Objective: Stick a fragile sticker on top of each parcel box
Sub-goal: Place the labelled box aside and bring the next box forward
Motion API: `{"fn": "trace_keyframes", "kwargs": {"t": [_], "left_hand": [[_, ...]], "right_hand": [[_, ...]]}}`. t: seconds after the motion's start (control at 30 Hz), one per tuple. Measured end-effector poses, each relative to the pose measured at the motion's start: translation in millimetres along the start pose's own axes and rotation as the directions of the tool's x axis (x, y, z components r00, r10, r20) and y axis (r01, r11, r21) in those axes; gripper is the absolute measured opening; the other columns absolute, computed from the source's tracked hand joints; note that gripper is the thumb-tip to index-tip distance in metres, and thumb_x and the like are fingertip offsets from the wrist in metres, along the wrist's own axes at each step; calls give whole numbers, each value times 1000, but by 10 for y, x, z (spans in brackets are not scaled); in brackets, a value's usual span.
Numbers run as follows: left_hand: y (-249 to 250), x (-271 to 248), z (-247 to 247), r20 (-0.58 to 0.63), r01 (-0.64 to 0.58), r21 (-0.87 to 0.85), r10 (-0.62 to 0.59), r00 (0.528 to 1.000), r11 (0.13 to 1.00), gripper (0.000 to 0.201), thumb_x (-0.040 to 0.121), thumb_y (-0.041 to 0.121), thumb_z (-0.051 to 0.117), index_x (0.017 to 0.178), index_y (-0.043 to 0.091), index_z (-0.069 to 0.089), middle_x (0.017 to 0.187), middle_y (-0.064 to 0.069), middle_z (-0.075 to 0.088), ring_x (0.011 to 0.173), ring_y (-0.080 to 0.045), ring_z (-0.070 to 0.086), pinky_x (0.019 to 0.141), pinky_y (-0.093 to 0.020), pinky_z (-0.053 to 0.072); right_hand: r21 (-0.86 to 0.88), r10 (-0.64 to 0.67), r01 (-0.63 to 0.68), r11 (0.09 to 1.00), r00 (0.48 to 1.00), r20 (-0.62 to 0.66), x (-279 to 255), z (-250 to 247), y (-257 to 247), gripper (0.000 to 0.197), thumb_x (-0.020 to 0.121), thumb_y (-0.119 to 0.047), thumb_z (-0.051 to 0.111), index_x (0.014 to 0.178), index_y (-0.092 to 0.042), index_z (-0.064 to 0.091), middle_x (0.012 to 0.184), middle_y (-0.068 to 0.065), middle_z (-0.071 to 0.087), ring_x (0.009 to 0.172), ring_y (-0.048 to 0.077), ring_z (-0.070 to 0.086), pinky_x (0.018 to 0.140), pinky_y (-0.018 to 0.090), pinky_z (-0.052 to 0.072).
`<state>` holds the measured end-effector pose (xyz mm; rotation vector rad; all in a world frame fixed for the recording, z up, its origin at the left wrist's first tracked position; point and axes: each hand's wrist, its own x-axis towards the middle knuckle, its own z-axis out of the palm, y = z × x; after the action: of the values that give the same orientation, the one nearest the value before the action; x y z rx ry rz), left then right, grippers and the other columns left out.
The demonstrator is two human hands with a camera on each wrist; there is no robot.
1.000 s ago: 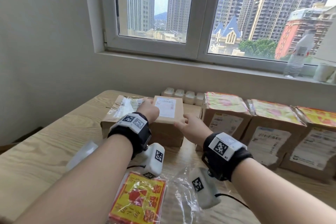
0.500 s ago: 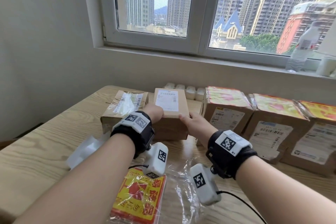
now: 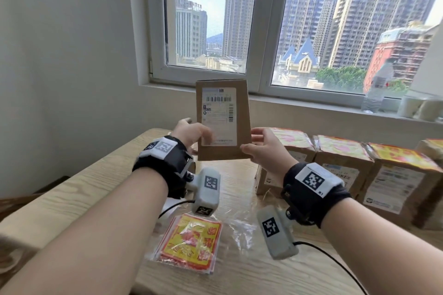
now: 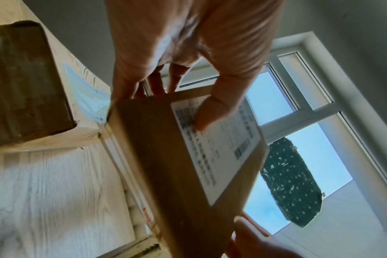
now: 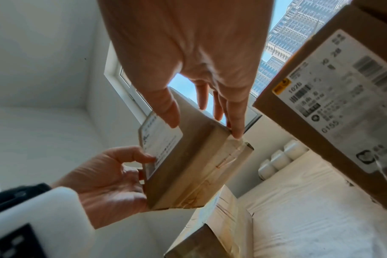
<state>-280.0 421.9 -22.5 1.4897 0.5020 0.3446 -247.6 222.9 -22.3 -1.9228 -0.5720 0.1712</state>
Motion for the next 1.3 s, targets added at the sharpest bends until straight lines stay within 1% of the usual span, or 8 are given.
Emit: {"fn": "trace_keyframes", "kwargs": {"t": [0.2,0.3,0.4,0.57,0.7,0.9,1.03,1.3], "left_hand": [[290,-587,117,180,-69,-11,70,981,998,119,55,3,82,146,43,18,127,-6,60,111,-26,59,97,-59,41],[328,-762,249,253,-143,47,127,959,989,111,59,9,83,146,37,21,123,1,62,112,-23,58,101,-56,40],[346,-893,456,345,-182,75,145,927,980,91,69,3,76,141,34,31,98,9,71,106,-20,61,100,-54,42],[299,-1053,964,467,-214,156,119,876,964,99,64,3,80,142,35,28,123,0,61,111,-22,59,92,-52,48],[162,-1091,1371,531,-221,198,85,843,955,95,62,-3,80,138,31,34,120,-2,63,107,-22,63,87,-51,53],[-167,-1107,1819,577,-214,278,15,817,937,71,66,-6,77,126,19,48,106,-5,68,100,-23,66,86,-46,55],[-346,-1084,1932,599,-194,302,-28,800,933,60,72,-9,72,124,13,52,108,-7,68,100,-22,66,85,-41,56],[-494,-962,2072,573,-174,359,-70,817,917,54,75,-9,69,123,13,53,110,-8,66,107,-28,64,89,-47,54]], "right_hand": [[19,-70,71,997,996,-50,-311,-260,-159,69,82,-16,72,140,-23,35,108,7,61,95,18,64,83,36,57],[117,-44,56,992,994,-97,-502,-463,-151,64,79,-10,74,132,-23,42,111,11,61,100,24,64,84,41,57],[190,-9,39,981,987,-158,-661,-708,-119,56,79,-9,74,125,-19,43,112,9,61,94,18,65,68,30,56],[173,11,36,984,964,-264,-926,-1151,26,67,75,-14,79,128,-21,38,120,2,55,103,21,62,77,38,58],[143,53,-14,990,961,-271,-1093,-1391,313,85,72,-15,81,142,-28,32,113,2,65,100,22,65,84,46,57],[142,105,-70,987,961,-256,-1214,-1562,785,69,74,-37,78,134,-23,46,117,-2,67,106,16,64,90,40,54],[190,145,-100,977,959,-242,-1196,-1576,1021,51,80,-38,73,125,-25,52,112,-3,68,99,11,65,74,27,53],[190,181,-139,972,956,-232,-1009,-1587,1392,55,72,-52,73,120,-30,57,113,-6,69,106,16,64,97,45,50]]}}
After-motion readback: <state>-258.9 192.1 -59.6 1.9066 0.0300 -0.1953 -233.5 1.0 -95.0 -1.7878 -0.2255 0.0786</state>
